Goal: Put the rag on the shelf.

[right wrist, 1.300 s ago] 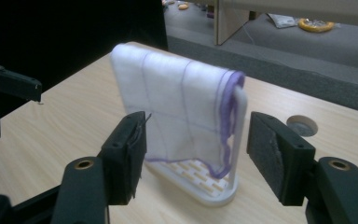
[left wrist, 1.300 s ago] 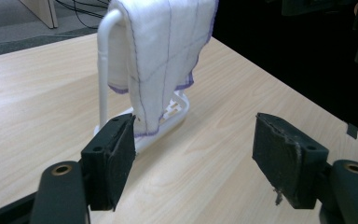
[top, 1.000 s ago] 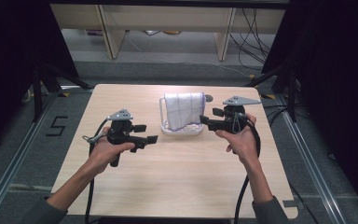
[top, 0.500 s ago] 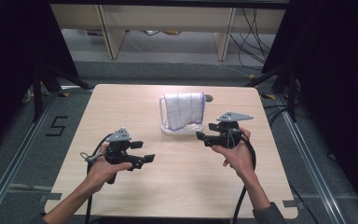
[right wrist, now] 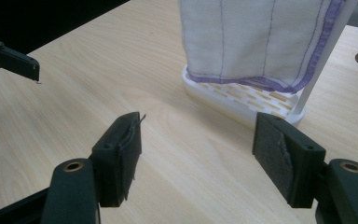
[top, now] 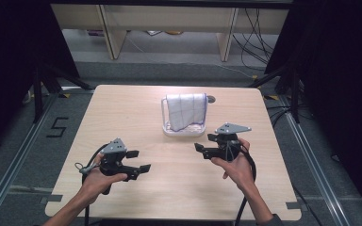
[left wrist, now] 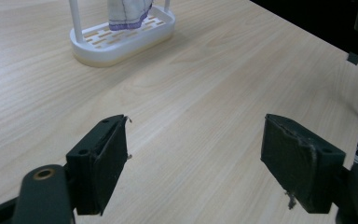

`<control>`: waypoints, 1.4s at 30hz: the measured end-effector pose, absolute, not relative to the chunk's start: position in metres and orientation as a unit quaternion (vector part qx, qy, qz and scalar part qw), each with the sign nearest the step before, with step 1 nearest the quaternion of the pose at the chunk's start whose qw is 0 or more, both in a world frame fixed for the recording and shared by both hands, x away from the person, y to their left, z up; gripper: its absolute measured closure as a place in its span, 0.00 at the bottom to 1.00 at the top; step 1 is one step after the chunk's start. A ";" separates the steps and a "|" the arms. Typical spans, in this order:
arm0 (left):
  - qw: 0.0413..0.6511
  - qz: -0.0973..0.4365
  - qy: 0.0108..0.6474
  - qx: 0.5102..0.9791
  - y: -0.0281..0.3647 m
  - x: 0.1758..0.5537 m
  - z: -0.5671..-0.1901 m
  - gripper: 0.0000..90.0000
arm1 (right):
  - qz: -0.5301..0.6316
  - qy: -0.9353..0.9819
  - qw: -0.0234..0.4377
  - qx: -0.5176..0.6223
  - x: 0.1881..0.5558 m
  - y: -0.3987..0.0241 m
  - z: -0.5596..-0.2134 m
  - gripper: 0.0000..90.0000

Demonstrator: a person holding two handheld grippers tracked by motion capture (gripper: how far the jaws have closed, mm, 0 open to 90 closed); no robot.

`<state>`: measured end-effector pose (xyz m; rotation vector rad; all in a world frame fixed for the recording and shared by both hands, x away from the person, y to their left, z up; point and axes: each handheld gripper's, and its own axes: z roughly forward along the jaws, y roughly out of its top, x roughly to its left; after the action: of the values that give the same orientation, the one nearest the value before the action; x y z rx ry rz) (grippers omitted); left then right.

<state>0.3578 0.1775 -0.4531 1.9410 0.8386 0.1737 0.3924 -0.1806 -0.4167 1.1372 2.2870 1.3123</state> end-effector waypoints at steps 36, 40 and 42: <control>0.446 0.061 0.324 0.832 0.172 0.311 -0.508 0.23 | 0.411 0.819 0.079 0.392 0.313 -0.179 -0.491 0.22; 0.452 0.067 0.325 0.828 0.171 0.310 -0.509 0.21 | 0.404 0.824 0.086 0.389 0.308 -0.179 -0.496 0.22; 0.447 0.064 0.324 0.831 0.170 0.311 -0.510 0.21 | 0.397 0.825 0.092 0.392 0.308 -0.179 -0.496 0.22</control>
<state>0.3108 0.1704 -0.5099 2.0586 0.8013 0.1582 0.3077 -0.1791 -0.4962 1.1630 2.4495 1.1786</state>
